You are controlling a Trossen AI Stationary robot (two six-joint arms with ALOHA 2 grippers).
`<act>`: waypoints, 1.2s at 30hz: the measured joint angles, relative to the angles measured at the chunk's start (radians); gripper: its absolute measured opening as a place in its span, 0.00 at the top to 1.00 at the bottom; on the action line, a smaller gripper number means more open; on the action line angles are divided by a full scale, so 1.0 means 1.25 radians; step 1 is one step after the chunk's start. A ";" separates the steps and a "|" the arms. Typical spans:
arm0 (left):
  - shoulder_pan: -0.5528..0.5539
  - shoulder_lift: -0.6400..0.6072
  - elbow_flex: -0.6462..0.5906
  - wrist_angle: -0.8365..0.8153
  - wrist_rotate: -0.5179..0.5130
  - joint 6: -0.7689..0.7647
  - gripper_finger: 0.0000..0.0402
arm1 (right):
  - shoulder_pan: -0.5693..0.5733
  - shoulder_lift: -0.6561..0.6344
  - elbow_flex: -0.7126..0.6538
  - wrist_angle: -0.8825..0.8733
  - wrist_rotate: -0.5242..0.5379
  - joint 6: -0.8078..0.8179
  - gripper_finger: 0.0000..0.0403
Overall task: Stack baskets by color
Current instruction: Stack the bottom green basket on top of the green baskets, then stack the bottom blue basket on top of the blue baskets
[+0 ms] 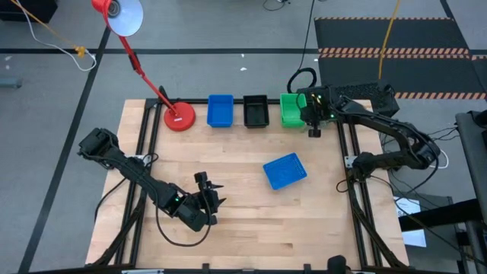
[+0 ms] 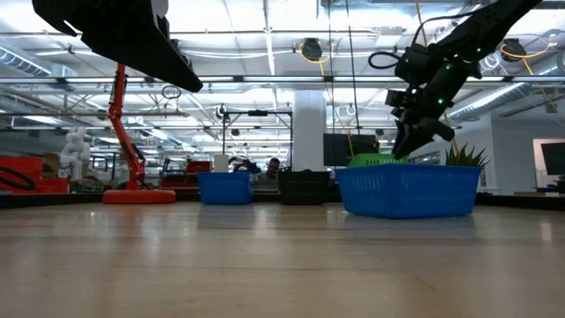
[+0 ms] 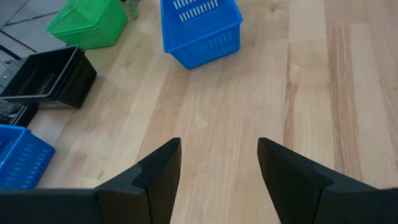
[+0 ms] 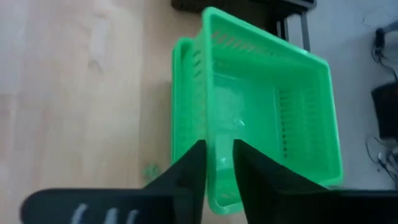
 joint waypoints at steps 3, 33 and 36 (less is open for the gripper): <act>0.000 0.000 0.000 0.000 0.000 0.001 0.47 | 0.000 0.001 0.000 -0.003 0.045 0.020 0.77; 0.221 0.000 0.057 0.068 0.152 0.391 0.47 | 0.513 -0.333 0.000 -0.042 0.146 0.663 0.64; 0.246 0.014 0.094 0.065 0.185 0.466 0.47 | 0.625 -0.348 0.000 -0.060 0.212 0.716 0.66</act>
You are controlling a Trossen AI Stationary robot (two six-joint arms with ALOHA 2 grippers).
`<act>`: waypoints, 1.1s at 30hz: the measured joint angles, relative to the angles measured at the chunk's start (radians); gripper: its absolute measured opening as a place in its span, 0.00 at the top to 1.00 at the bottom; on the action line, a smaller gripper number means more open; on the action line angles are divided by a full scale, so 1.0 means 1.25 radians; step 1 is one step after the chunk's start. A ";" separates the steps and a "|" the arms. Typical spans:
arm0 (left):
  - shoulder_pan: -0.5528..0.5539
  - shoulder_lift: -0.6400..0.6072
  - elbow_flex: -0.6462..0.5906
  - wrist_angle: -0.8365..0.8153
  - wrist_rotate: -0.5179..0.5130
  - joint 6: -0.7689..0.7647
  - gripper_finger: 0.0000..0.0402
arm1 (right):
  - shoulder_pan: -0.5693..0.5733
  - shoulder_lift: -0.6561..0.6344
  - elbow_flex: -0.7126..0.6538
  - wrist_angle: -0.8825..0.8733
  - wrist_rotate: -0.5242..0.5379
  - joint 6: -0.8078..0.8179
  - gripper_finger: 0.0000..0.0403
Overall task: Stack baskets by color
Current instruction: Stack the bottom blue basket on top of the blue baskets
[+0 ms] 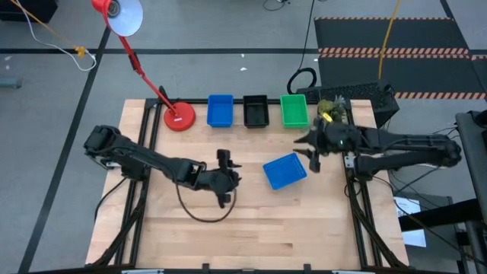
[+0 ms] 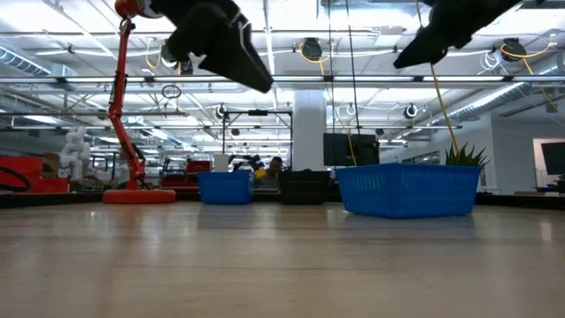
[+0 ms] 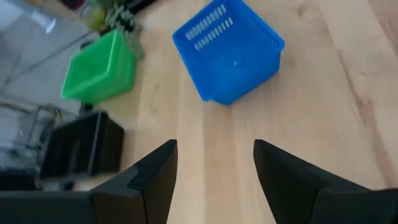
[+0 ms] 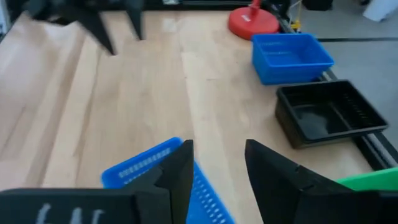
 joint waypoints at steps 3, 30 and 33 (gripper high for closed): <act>0.016 0.032 0.059 -0.054 0.016 0.080 0.47 | 0.099 -0.003 0.000 -0.019 0.083 0.029 0.66; 0.171 0.403 0.368 -0.103 0.210 0.437 0.47 | 0.386 -0.033 0.000 -0.096 0.222 0.081 0.67; 0.177 0.404 0.368 -0.099 0.239 0.446 0.52 | 0.385 -0.033 0.000 -0.096 0.224 0.077 0.67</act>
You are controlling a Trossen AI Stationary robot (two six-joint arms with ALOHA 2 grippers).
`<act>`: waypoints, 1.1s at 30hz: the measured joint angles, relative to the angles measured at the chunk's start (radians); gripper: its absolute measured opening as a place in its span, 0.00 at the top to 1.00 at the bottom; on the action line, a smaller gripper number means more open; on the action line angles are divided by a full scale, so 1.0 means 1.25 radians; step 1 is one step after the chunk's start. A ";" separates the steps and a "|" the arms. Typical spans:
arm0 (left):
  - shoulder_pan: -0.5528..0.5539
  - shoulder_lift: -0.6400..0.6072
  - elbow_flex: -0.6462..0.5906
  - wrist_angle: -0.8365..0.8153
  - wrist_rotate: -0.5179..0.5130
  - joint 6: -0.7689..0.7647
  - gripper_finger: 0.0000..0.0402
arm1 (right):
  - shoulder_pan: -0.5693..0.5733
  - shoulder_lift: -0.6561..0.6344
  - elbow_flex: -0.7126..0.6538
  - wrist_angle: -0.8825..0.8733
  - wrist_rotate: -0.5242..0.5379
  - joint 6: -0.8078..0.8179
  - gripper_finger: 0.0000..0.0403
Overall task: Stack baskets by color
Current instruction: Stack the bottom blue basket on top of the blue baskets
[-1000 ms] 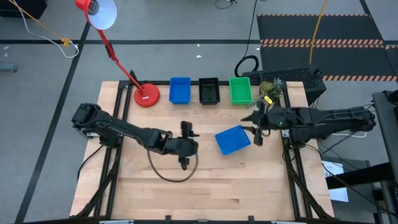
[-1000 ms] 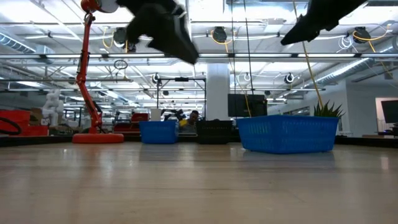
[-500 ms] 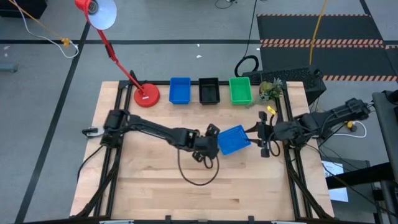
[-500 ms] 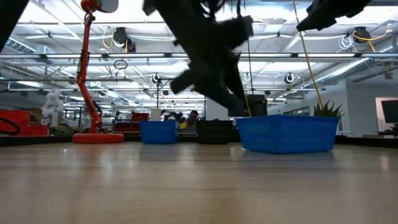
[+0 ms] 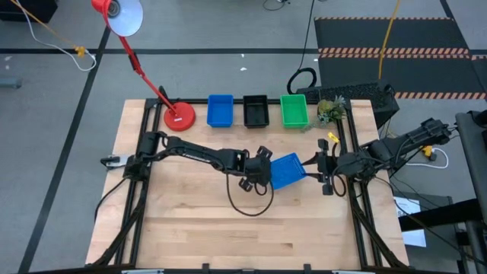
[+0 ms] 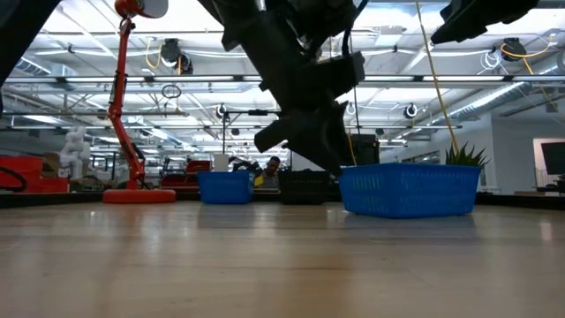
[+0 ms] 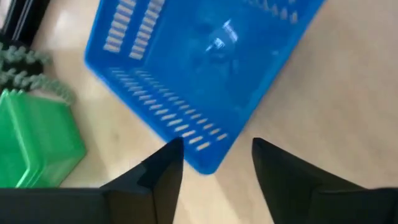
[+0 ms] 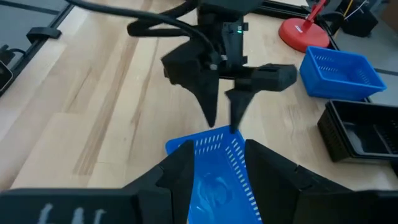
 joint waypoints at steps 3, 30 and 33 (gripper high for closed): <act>0.000 0.003 0.000 0.006 0.057 0.014 0.60 | 0.000 -0.001 0.000 0.000 0.000 -0.004 0.67; -0.055 -0.006 0.000 -0.028 -0.036 -0.059 0.97 | 0.000 -0.034 0.000 0.012 0.037 -0.081 0.67; -0.067 -0.047 -0.001 -0.083 -0.039 -0.090 0.99 | 0.000 -0.034 0.000 0.012 0.037 -0.081 0.67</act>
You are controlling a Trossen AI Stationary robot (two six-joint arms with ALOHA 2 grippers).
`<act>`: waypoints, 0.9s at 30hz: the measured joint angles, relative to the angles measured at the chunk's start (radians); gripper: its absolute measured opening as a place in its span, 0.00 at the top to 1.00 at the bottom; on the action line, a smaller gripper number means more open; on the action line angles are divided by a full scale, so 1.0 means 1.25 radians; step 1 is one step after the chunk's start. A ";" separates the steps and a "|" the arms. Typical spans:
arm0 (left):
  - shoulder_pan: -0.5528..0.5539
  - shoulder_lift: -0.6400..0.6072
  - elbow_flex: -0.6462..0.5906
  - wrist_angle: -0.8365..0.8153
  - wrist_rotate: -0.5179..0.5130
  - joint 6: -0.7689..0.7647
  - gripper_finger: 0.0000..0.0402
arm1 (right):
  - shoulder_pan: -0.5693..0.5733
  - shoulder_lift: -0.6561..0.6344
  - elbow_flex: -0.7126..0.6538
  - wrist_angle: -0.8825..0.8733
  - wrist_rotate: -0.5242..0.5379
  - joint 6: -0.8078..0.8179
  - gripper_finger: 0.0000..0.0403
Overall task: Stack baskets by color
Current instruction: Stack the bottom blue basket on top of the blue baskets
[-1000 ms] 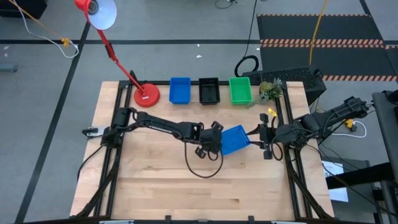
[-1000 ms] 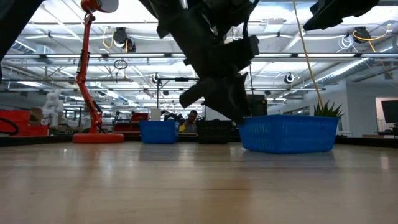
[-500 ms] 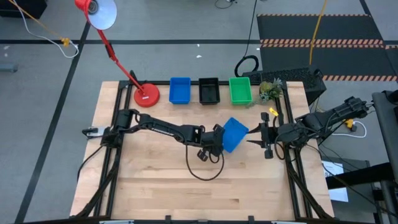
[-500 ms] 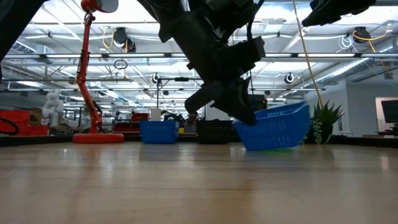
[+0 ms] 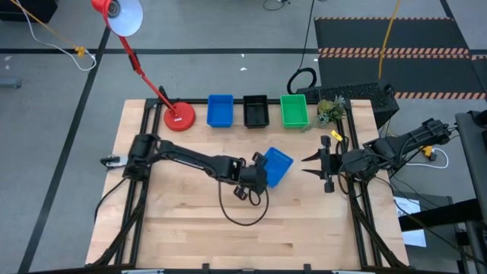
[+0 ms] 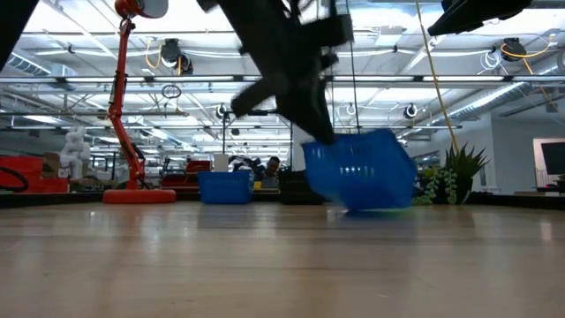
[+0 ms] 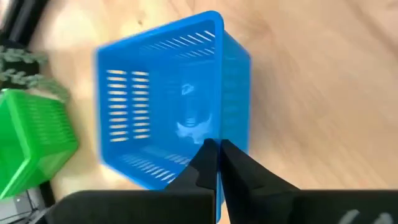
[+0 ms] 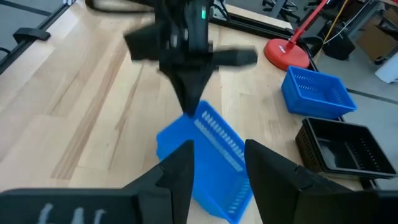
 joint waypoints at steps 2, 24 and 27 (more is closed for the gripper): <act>-0.007 -0.031 0.000 -0.024 -0.008 -0.018 0.99 | 0.000 0.000 0.000 0.000 0.000 0.000 0.67; -0.022 -0.376 0.000 -0.353 -0.312 -0.181 0.99 | 0.000 0.000 0.000 0.000 -0.001 0.001 0.67; -0.018 -0.406 0.000 -0.383 -0.336 -0.201 0.98 | 0.000 0.000 0.000 0.000 -0.001 0.001 0.67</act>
